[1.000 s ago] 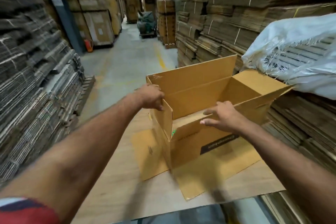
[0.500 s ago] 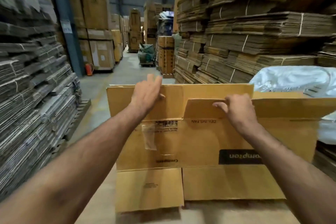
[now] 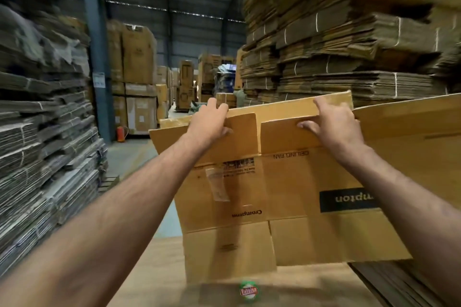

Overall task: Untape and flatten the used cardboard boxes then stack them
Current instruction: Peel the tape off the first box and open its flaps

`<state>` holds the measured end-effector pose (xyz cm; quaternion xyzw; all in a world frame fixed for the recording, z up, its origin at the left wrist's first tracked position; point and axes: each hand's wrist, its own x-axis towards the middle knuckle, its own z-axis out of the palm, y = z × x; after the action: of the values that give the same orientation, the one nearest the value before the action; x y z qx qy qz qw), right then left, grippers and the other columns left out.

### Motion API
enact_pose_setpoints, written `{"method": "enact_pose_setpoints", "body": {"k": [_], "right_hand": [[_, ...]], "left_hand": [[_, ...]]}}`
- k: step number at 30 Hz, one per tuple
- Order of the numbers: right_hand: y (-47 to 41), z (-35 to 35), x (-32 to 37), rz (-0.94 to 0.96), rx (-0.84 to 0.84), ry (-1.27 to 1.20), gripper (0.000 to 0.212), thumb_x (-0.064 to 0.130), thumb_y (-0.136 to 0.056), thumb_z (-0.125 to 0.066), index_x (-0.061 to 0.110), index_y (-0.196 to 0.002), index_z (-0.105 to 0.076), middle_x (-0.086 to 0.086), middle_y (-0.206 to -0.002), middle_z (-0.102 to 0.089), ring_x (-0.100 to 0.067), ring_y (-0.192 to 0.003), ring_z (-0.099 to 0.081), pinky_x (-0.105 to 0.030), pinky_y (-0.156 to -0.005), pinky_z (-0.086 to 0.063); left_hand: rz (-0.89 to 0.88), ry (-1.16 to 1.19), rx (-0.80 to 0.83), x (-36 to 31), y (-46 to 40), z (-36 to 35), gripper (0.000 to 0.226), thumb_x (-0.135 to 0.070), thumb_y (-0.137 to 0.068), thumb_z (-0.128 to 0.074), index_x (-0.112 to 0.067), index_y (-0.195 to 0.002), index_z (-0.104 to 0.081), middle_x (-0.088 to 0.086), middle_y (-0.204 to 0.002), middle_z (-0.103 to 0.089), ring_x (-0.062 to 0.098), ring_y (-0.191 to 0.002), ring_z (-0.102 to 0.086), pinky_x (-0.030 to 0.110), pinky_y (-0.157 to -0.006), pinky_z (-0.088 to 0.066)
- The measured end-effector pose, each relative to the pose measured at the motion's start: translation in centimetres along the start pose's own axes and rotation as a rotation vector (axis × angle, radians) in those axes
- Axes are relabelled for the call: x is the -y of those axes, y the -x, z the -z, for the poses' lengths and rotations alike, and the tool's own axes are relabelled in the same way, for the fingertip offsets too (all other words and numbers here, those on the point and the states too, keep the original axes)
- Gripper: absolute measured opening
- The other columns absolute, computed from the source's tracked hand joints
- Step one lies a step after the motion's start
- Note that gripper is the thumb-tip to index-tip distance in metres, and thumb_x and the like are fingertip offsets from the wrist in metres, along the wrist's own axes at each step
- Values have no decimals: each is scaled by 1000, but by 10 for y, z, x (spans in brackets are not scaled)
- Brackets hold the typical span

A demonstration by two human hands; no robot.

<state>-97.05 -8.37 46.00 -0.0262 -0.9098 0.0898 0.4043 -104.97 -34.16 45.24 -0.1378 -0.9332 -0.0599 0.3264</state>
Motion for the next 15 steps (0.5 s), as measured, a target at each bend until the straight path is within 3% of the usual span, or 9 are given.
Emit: {"method": "enact_pose_setpoints", "body": {"k": [2, 4, 7, 9, 11, 13, 15], "right_hand": [[2, 1, 2, 34, -9, -10, 60, 43, -85, -71, 16, -134, -50, -21, -115, -63, -40, -115, -52, -63, -90, -49], [5, -2, 4, 81, -12, -8, 60, 42, -85, -71, 16, -135, -49, -19, -116, -65, -40, -117, -51, -62, -92, -48], [10, -15, 8, 113, 41, 35, 63, 43, -85, -70, 16, -137, -48, -15, -119, -67, -37, -120, -49, -61, -94, -46], [13, -25, 11, 113, 76, 35, 65, 45, -84, -71, 19, -138, -46, -12, -120, -67, -36, -122, -48, -65, -95, -44], [13, -34, 12, 94, 97, 34, 66, 46, -84, -71, 21, -139, -44, -11, -119, -67, -36, -123, -47, -69, -96, -42], [6, -38, 9, 59, 107, 58, 70, 47, -85, -70, 22, -142, -40, -11, -119, -66, -37, -125, -45, -72, -95, -40], [-4, -38, 7, 1, 106, 115, 75, 52, -85, -67, 24, -145, -33, -14, -123, -62, -38, -127, -42, -74, -94, -39]], "left_hand": [[53, 38, 73, 13, -8, 0, 78, -44, -81, -74, -15, -143, -37, 15, -138, -43, 33, -125, -48, 46, -103, -47], [112, 53, 230, 25, -10, -3, 83, -49, -80, -73, -14, -144, -34, 15, -138, -48, 32, -126, -49, 46, -102, -47], [108, 39, 409, 27, -3, -12, 53, -46, -85, -69, -17, -126, -54, 6, -120, -62, 25, -109, -60, 39, -91, -53], [28, -142, 313, 21, 5, -20, 37, -46, -88, -66, -20, -114, -63, 2, -104, -65, 22, -99, -61, 37, -85, -54], [-55, -281, 223, 15, 10, -22, 28, -46, -90, -62, -24, -107, -64, 0, -101, -65, 22, -99, -57, 36, -84, -49], [-93, -173, 153, 12, 14, -29, 19, -42, -93, -60, -28, -105, -62, -1, -104, -65, 23, -101, -53, 37, -84, -43], [-78, 73, 46, 11, 21, -35, 13, -36, -93, -61, -26, -102, -61, -2, -104, -66, 21, -98, -56, 38, -84, -49]]}}
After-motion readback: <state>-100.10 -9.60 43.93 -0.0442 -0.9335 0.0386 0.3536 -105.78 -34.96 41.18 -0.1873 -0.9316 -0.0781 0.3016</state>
